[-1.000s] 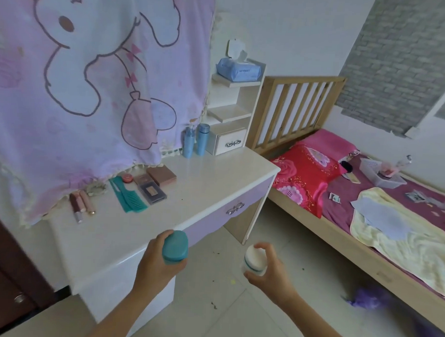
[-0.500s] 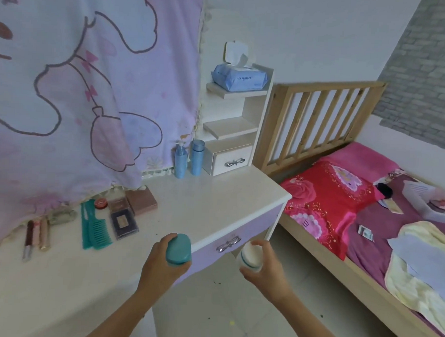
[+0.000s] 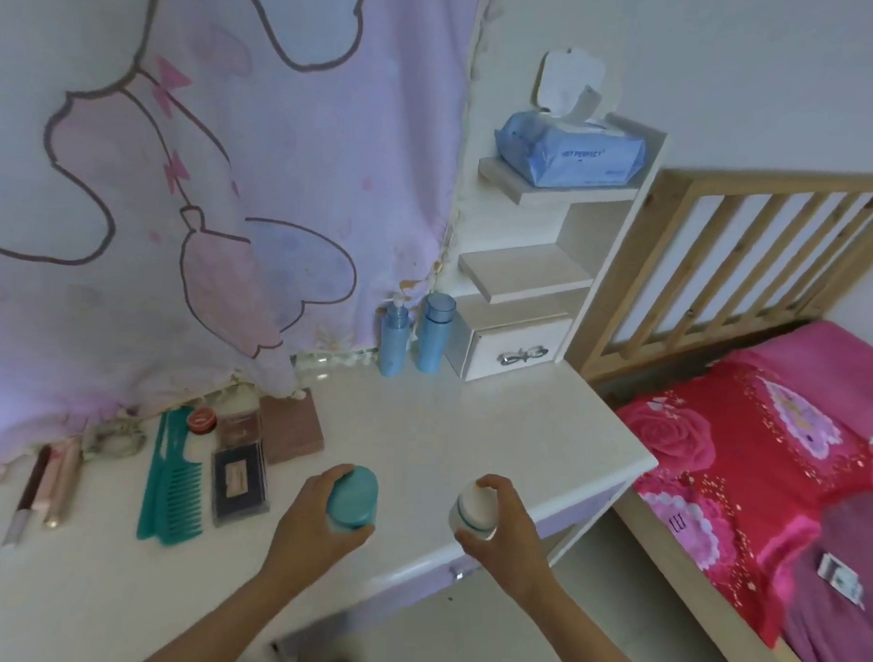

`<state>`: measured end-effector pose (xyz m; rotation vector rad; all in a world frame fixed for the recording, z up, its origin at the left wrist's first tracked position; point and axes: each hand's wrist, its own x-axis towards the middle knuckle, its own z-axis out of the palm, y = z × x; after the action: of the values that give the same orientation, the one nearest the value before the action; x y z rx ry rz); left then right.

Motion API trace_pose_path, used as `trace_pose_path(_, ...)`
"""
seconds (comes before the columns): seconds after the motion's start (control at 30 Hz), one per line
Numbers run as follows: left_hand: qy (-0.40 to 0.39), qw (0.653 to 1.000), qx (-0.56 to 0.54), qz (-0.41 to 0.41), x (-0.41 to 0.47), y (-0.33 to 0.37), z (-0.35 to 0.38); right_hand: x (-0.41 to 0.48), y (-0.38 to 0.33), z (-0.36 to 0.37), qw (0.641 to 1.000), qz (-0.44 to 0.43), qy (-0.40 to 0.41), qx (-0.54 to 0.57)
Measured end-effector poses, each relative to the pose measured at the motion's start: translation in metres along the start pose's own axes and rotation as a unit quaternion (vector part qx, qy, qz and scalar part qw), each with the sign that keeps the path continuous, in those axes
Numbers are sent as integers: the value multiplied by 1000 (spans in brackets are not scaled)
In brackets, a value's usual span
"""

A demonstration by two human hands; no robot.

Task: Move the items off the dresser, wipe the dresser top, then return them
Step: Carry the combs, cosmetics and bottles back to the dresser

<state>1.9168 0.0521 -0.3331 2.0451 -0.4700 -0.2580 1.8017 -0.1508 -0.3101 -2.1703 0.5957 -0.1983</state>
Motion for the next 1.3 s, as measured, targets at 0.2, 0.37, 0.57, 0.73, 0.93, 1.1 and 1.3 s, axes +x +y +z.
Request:
trace_pose_path(0.2, 42, 999, -14, -25, 111, 0, -5, 92, -18, 17, 998, -4, -30, -50)
trace_pose_path(0.37, 25, 997, 67, -29, 170, -6, -1, 146, -24, 38, 998, 10, -40, -51)
trace_pose_path(0.57, 42, 993, 72, -80, 206, -11, 21, 187, -18, 55, 994, 5, -82, -67)
trace_pose_path(0.73, 69, 982, 107, -142, 227, -17, 16, 235, -25, 69, 988, -21, -129, -84)
trace_pose_path(0.93, 48, 976, 101, -188, 252, -25, 5, 271, -36, 95, 976, -53, -162, -133)
trace_pose_path(1.1, 22, 970, 151, -188, 263, -32, 2, 276, -38, 116, 970, -84, -172, -151)
trace_pose_path(1.3, 8, 964, 187, -187, 265, -36, 1, 280, -37, 126, 969, -101, -169, -147)
